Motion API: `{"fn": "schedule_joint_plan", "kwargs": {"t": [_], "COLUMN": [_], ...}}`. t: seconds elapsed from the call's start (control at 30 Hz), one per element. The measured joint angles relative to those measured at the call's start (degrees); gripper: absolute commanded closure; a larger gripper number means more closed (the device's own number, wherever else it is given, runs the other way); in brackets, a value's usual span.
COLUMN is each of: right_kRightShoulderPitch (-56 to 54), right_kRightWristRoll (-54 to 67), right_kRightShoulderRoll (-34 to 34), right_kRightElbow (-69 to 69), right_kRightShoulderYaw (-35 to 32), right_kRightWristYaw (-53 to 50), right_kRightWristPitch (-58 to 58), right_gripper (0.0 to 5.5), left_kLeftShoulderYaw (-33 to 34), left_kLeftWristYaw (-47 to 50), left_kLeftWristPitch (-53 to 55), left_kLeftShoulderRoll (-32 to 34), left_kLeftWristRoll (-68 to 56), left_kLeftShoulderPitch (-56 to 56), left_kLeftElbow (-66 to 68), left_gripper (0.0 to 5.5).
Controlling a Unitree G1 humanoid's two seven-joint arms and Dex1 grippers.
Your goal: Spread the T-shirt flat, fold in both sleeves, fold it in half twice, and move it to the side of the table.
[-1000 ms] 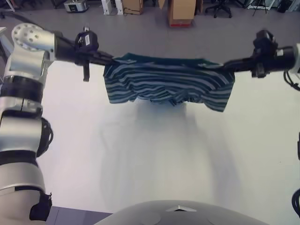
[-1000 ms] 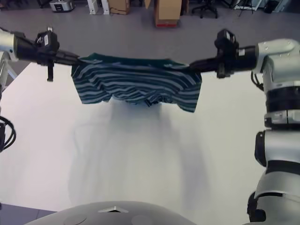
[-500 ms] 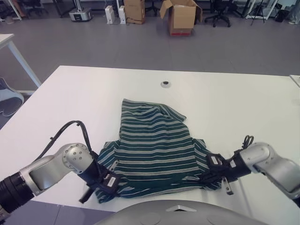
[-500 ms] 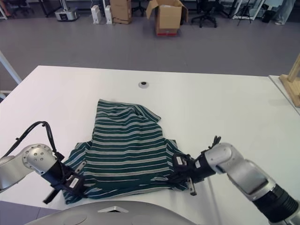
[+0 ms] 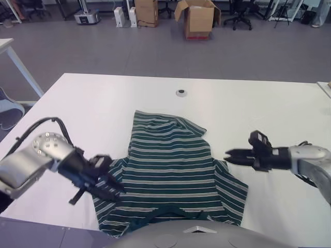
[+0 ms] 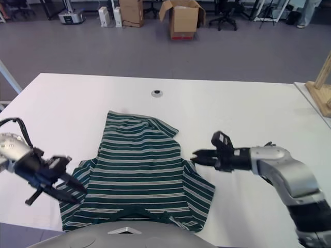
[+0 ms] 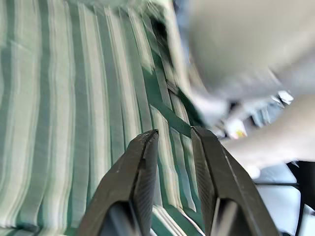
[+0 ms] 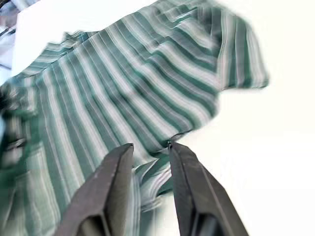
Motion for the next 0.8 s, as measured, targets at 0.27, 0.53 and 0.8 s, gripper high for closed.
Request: {"fn": "schedule_joint_plan", "kwargs": {"t": [0.27,0.53,0.8], "right_kRightShoulderPitch": [-31.1,-35.5,-43.4], "right_kRightWristRoll": [-20.7,-28.6,-56.5], "right_kRightShoulderRoll": [20.9,23.6,20.6], "right_kRightElbow": [50.9,64.9,76.9], "right_kRightShoulderYaw": [11.6,15.4,30.9], "right_kRightWristYaw": [-5.6,4.1,-32.0], "right_kRightWristPitch": [-31.0,-41.7,-54.9], "right_gripper": [4.18,4.18,4.18], "left_kLeftShoulderYaw": [-15.2,-16.4,-15.0], "left_kLeftWristYaw": [7.7,9.6,11.6], "left_kLeftWristPitch": [-6.0,-15.9,-25.9], "left_kLeftShoulderRoll": [-15.5,-19.4,-23.4], "left_kLeftWristRoll": [26.2,31.7,34.2], "left_kLeftShoulderPitch": [-4.4,0.4,-0.9], "left_kLeftElbow": [5.1,8.3,16.2], "left_gripper": [4.30,4.30,4.30]}}
